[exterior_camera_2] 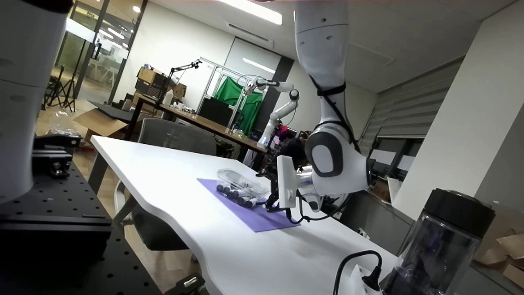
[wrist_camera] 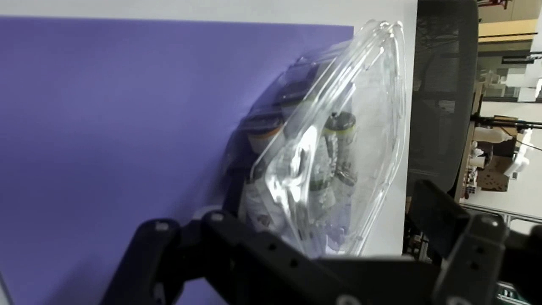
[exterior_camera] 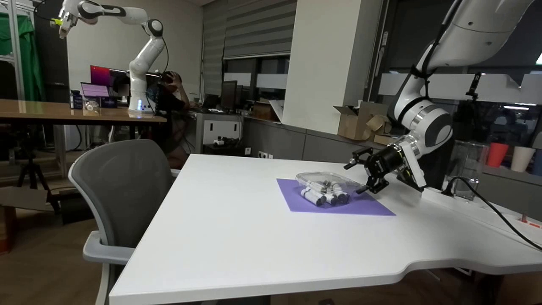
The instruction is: Open the lid on the colorless bowl
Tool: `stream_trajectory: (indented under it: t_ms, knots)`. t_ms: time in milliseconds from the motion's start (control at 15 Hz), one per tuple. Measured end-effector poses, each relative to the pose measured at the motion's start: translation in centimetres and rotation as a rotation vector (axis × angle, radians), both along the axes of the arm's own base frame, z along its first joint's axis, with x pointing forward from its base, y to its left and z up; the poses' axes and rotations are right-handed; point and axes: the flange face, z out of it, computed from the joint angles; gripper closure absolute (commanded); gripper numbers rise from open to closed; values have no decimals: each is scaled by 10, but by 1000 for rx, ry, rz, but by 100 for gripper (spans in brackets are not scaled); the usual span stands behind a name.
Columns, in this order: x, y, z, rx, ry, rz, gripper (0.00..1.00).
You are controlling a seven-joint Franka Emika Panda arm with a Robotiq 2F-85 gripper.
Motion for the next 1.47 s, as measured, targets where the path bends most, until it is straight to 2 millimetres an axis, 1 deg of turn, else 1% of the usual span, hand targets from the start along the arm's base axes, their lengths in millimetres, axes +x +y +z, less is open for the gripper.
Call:
stream_trajectory:
  t_ms: [400,800,1133,1467]
  knots:
    - [15,-7,14,-39,-35,19,0]
    - [26,-8,27,-47,-65,25,0]
    - [30,-3,34,-34,-76,36,0]
    - [29,1,35,-12,-70,46,0]
